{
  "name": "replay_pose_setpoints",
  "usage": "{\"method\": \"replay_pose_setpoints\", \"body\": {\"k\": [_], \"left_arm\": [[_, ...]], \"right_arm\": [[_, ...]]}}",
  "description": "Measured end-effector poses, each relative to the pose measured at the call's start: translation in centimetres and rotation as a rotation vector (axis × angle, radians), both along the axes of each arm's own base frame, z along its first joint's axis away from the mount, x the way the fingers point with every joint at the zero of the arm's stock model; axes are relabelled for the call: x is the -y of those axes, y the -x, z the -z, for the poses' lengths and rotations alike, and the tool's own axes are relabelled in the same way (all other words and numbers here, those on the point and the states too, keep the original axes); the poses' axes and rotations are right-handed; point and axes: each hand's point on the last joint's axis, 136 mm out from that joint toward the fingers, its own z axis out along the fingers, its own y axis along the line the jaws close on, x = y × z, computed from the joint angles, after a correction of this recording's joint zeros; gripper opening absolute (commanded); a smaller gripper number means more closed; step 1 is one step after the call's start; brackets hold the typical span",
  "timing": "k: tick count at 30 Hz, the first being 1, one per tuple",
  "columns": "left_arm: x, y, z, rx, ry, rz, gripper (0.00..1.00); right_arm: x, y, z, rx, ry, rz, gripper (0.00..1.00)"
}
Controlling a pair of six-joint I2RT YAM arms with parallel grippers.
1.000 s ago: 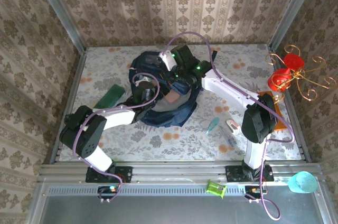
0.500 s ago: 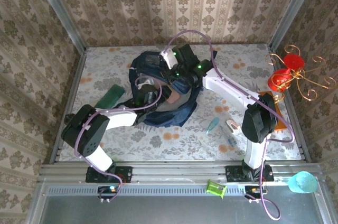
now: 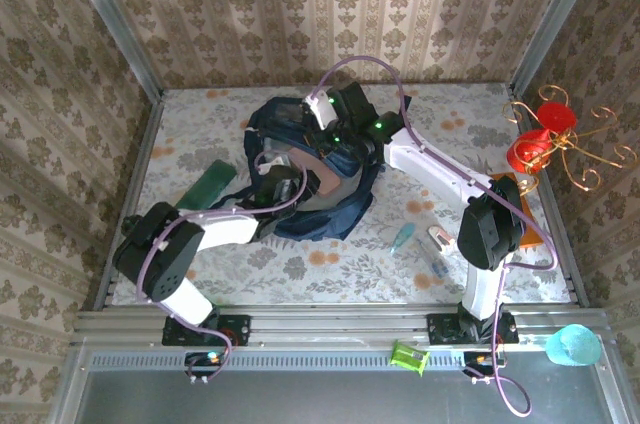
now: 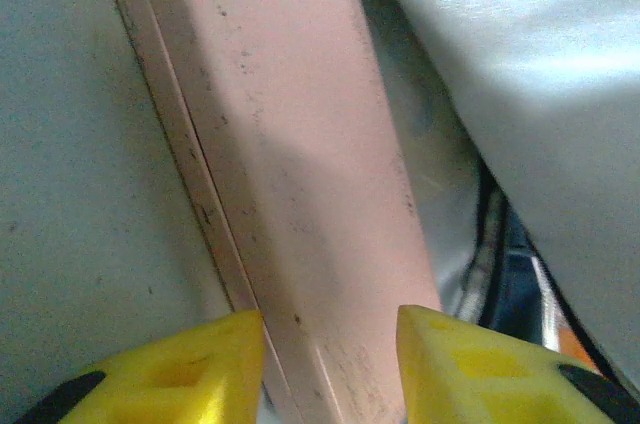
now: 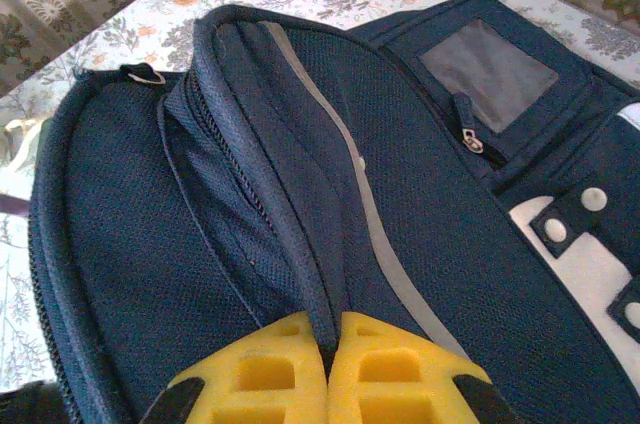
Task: Pack the student bag
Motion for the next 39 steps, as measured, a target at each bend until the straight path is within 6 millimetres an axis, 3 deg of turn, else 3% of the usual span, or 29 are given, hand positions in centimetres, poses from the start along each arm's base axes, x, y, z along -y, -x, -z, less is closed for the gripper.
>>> {"method": "replay_pose_setpoints", "body": {"k": [4, 9, 13, 16, 18, 24, 28, 30, 32, 36, 39], "left_arm": [[0.9, -1.4, 0.7, -0.008, -0.013, 0.013, 0.32], [2.7, -3.4, -1.1, 0.056, 0.007, 0.049, 0.32], [3.7, -5.2, -1.8, 0.088, 0.052, 0.078, 0.33], [3.5, -5.4, -1.6, 0.090, 0.054, 0.090, 0.38], [2.9, -5.0, -1.5, 0.094, 0.050, 0.092, 0.44], [-0.6, -0.2, -2.7, 0.100, 0.015, 0.132, 0.64], [-4.4, 2.3, -5.5, 0.141, -0.068, 0.140, 0.75], [-7.4, 2.7, -7.0, 0.174, -0.152, 0.098, 0.82], [-11.9, 2.4, -7.8, 0.182, -0.267, 0.016, 0.88], [-20.8, 1.3, -6.2, 0.086, -0.460, -0.164, 0.99], [-25.0, 0.7, -3.7, -0.040, -0.575, -0.201, 1.00]], "right_arm": [[-0.2, 0.1, -0.1, -0.008, -0.012, -0.006, 0.00], [-0.3, 0.1, -0.1, -0.017, -0.032, -0.007, 0.00], [-0.2, -0.2, 0.2, -0.014, -0.044, 0.002, 0.00], [0.0, -0.4, 0.4, -0.010, -0.043, 0.009, 0.00], [0.2, -0.5, 0.6, -0.012, -0.042, 0.013, 0.00], [0.7, -0.9, 0.8, -0.013, -0.038, 0.027, 0.00], [1.0, -1.0, 0.8, -0.011, -0.035, 0.030, 0.00], [1.2, -0.9, 1.0, -0.009, -0.033, 0.029, 0.00], [1.3, -0.6, 1.3, -0.007, -0.034, 0.028, 0.00], [1.4, -0.4, 1.9, -0.008, -0.048, 0.024, 0.00], [1.5, -0.6, 1.8, -0.009, -0.065, 0.021, 0.00]]}}
